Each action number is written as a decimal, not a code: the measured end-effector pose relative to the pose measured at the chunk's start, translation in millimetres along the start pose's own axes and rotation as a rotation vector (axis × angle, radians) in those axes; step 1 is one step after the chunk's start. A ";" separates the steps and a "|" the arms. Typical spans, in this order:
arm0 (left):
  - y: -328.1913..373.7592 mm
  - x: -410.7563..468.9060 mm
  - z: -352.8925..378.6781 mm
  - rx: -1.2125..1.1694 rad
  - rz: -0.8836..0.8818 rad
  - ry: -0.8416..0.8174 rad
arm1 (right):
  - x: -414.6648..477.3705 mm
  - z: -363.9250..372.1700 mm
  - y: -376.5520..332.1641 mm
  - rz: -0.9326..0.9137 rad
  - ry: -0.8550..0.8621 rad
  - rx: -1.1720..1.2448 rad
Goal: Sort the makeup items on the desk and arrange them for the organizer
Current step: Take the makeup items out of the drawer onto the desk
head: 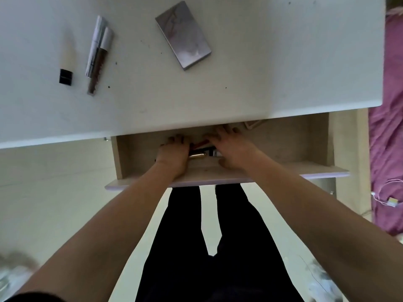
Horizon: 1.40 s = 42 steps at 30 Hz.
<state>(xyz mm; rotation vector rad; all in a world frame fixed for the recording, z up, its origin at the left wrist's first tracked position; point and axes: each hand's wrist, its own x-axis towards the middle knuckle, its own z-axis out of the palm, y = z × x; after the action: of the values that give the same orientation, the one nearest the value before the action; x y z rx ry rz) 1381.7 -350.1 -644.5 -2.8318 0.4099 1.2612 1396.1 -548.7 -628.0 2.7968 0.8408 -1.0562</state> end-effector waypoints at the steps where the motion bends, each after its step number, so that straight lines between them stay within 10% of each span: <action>1: -1.0 0.8 1.7 0.018 -0.003 0.015 | 2.3 1.2 -2.7 -0.008 -0.015 -0.033; 18: -33.9 -12.5 7.9 -0.053 -0.104 0.114 | 4.1 21.5 -4.8 0.254 -0.070 0.059; 30: -39.4 -90.7 -34.6 -0.361 0.075 0.524 | -73.5 -26.2 -9.2 0.234 0.292 0.420; 42: -102.9 -105.7 -110.1 -0.774 -0.369 0.816 | -18.2 -130.1 -52.8 0.303 0.506 0.808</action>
<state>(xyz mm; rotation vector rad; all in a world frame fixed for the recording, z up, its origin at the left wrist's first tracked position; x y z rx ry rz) 1419.3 -239.4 -502.3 -3.6802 -0.7615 0.1293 1436.8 -484.1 -508.8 3.7802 -0.0855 -0.7500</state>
